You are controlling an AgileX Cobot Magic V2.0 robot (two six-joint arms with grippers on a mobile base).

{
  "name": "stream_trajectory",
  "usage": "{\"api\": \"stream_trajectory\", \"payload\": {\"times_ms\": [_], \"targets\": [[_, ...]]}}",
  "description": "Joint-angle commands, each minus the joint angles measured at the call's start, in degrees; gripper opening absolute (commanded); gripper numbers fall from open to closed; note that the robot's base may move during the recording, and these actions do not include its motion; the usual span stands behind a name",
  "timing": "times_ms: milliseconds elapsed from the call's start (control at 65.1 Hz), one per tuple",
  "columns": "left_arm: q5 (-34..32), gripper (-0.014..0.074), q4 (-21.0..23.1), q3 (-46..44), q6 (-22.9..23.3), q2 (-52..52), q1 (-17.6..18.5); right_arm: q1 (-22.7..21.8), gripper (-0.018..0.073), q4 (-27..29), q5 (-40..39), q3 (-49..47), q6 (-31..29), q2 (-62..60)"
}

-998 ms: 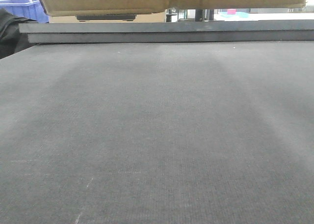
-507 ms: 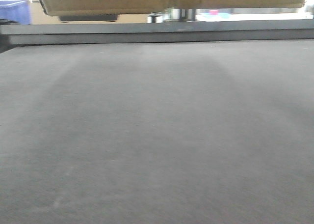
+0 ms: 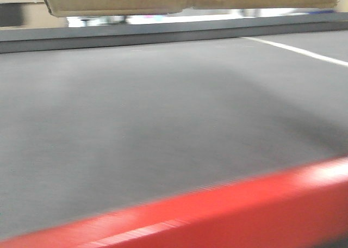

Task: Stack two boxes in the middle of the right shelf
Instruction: 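Hold the box with both grippers while driving away from the table, then hold the box with both grippers while driving toward the blue-bin shelf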

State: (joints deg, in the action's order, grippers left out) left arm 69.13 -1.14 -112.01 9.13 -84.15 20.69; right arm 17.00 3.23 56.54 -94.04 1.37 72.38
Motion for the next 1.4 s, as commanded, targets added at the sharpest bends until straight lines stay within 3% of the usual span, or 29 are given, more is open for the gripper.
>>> {"api": "stream_trajectory", "payload": {"times_ms": [0, 1382], "targets": [[-1.7, -0.0111, 0.7, -0.7, 0.0, 1.2, 0.0, -0.4, -0.0153, -2.2, -3.0, -0.6, -0.4, -0.5], [-1.7, -0.0111, 0.7, -0.7, 0.0, 1.2, 0.0, -0.4, -0.0153, -2.2, -3.0, -0.6, -0.4, -0.5]]}}
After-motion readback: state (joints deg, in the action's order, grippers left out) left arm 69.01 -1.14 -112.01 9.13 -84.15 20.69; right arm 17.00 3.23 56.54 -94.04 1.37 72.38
